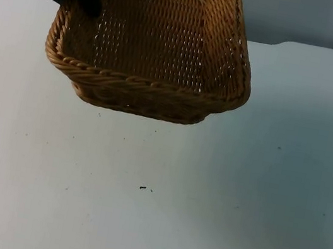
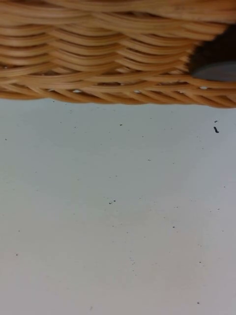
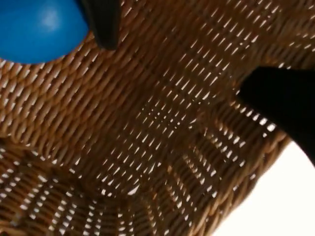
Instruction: Pick up the basket with the left hand and place the ball into the basket with the right hand.
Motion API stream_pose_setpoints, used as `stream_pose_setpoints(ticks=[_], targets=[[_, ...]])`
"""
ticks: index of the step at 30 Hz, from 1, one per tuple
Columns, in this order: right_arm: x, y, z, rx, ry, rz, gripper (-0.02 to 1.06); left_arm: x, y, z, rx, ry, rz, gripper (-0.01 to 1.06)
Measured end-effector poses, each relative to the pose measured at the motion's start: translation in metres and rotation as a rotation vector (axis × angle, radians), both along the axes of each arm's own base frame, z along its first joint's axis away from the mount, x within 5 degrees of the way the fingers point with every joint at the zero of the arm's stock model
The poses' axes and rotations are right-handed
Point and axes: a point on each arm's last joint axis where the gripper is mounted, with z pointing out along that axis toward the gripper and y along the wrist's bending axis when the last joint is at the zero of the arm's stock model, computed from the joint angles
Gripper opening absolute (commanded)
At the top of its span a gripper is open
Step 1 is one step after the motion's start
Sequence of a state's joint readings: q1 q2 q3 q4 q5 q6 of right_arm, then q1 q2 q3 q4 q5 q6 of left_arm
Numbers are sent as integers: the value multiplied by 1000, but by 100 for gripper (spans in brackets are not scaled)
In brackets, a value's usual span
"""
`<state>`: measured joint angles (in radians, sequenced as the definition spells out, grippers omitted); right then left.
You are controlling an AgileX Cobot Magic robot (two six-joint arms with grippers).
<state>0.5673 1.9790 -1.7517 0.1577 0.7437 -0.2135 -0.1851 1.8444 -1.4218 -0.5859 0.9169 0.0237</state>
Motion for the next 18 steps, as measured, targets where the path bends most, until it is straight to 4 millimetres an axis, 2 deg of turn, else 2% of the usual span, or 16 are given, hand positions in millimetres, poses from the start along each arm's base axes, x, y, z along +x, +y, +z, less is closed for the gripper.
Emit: stream_pose_setpoints(ticks=[4, 5, 8, 12, 14, 15, 16, 18], targets=[[12, 12, -41, -22, 44, 17, 0, 0, 0, 0, 0, 0, 0, 0], [12, 12, -41, -22, 44, 17, 0, 0, 0, 0, 0, 0, 0, 0], [18, 21, -58, 0, 75, 34, 0, 0, 0, 0, 0, 0, 0, 0], [22, 29, -63, 41, 86, 61, 2, 0, 0, 0, 0, -1, 1, 0], [23, 32, -61, 59, 84, 70, 15, 0, 0, 0, 0, -1, 1, 0], [23, 32, -60, 61, 83, 72, 15, 0, 0, 0, 0, -1, 1, 0], [24, 32, -60, 64, 76, 74, 23, 0, 0, 0, 0, -1, 1, 0], [24, 33, -59, 70, 72, 77, 47, 0, 0, 0, -2, -1, 2, 0]])
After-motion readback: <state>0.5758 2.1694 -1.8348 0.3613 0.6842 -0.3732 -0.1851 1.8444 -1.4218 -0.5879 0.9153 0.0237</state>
